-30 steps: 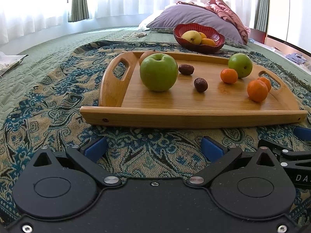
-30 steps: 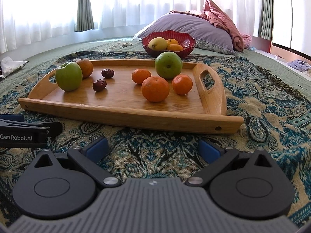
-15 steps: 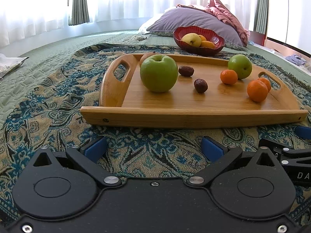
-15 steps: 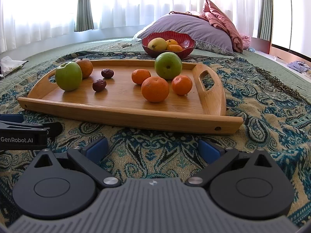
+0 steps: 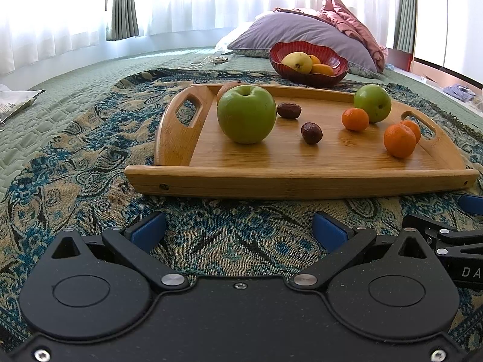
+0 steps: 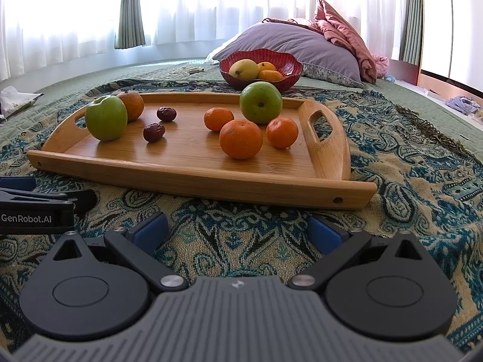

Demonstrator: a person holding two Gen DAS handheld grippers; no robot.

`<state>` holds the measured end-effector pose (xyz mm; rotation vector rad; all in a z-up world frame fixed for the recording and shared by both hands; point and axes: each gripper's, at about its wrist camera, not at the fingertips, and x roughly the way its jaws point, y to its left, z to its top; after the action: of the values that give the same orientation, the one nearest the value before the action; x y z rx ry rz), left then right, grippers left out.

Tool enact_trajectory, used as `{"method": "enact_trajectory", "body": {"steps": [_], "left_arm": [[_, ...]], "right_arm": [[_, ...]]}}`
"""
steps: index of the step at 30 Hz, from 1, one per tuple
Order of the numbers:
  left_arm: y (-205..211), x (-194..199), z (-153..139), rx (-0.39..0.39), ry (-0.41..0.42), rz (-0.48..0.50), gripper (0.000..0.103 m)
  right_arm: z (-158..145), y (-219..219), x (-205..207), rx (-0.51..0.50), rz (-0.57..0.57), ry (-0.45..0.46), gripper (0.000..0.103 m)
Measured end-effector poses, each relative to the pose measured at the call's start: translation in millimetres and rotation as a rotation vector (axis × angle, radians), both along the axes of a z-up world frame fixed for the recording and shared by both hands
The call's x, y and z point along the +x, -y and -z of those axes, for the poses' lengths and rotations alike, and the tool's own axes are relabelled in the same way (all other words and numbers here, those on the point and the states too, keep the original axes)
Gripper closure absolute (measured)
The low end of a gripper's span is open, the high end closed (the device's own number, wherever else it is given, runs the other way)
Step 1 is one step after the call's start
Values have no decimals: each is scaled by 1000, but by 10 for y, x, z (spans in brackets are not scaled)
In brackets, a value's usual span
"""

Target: Organize fruits

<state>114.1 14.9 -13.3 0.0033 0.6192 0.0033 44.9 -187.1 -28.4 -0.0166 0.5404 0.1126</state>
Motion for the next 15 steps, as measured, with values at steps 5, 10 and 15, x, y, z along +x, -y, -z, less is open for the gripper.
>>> {"method": "enact_trajectory", "body": {"steps": [5,10,15], "left_arm": [[8,-10,2,1,1,0,0],[9,-10,4,1,2,0,0],[10,-12,5,1,2,0,0]], "right_arm": [[-1,0,1,0,0,0,0],[0,0,0,0,0,1,0],[1,-2,-2,-1,0,1,0]]}}
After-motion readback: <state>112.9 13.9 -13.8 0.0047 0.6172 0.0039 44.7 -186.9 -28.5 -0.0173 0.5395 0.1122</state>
